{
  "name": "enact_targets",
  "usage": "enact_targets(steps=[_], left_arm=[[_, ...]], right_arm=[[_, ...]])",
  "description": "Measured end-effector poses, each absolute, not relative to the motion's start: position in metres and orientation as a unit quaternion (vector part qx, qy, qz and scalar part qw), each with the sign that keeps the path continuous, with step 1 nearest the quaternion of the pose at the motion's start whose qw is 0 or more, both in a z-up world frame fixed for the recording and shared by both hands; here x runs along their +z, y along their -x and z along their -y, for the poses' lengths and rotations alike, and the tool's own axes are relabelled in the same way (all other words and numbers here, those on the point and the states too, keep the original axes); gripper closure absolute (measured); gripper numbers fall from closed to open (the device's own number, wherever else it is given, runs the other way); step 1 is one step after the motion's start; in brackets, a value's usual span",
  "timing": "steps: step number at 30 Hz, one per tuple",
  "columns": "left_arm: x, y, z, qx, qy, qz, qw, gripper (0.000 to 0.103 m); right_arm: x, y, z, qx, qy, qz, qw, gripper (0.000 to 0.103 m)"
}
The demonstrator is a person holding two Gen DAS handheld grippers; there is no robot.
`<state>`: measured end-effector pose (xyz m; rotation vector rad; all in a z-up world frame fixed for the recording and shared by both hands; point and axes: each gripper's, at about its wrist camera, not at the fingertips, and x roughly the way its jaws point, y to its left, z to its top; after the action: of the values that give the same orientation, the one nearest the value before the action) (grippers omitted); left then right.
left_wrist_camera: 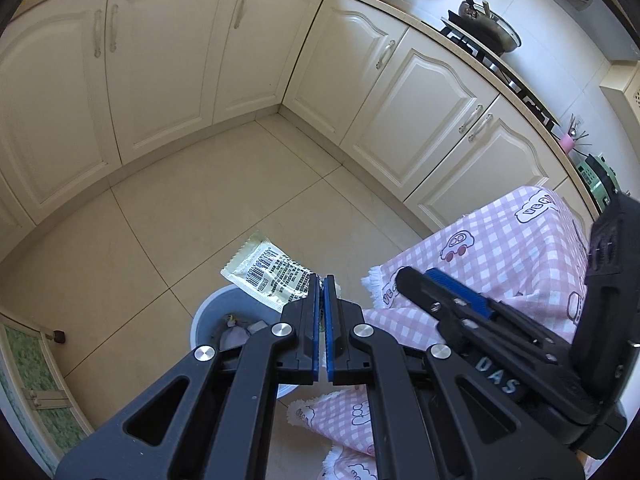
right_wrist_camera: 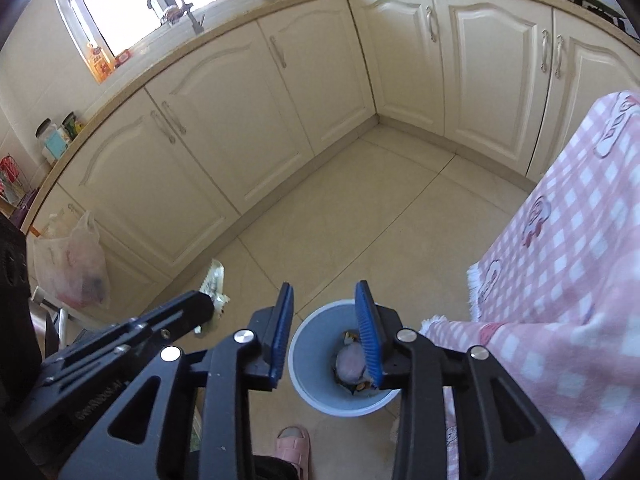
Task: Collect trash
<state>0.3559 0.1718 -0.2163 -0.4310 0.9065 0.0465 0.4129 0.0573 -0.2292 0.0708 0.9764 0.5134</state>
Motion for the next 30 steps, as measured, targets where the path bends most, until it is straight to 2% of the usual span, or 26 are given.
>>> enact_targets(steps=[12, 22, 27, 30], left_arm=[[-0.197, -0.364, -0.162, 0.011, 0.194, -0.419, 0.887, 0.101], [-0.176, -0.356, -0.158, 0.012, 0.195, -0.395, 0.898, 0.09], [-0.16, -0.347, -0.149, 0.009, 0.186, -0.386, 0.903, 0.087], [-0.146, -0.34, -0.139, 0.006, 0.178, -0.376, 0.91, 0.077]], right_arm=[[-0.199, -0.41, -0.039, 0.234, -0.041, -0.416, 0.878, 0.069], [-0.174, -0.404, -0.027, 0.233, -0.049, -0.395, 0.887, 0.069], [-0.163, -0.396, -0.019, 0.232, -0.053, -0.387, 0.891, 0.069], [-0.15, -0.387, -0.009, 0.23, -0.056, -0.376, 0.896, 0.069]])
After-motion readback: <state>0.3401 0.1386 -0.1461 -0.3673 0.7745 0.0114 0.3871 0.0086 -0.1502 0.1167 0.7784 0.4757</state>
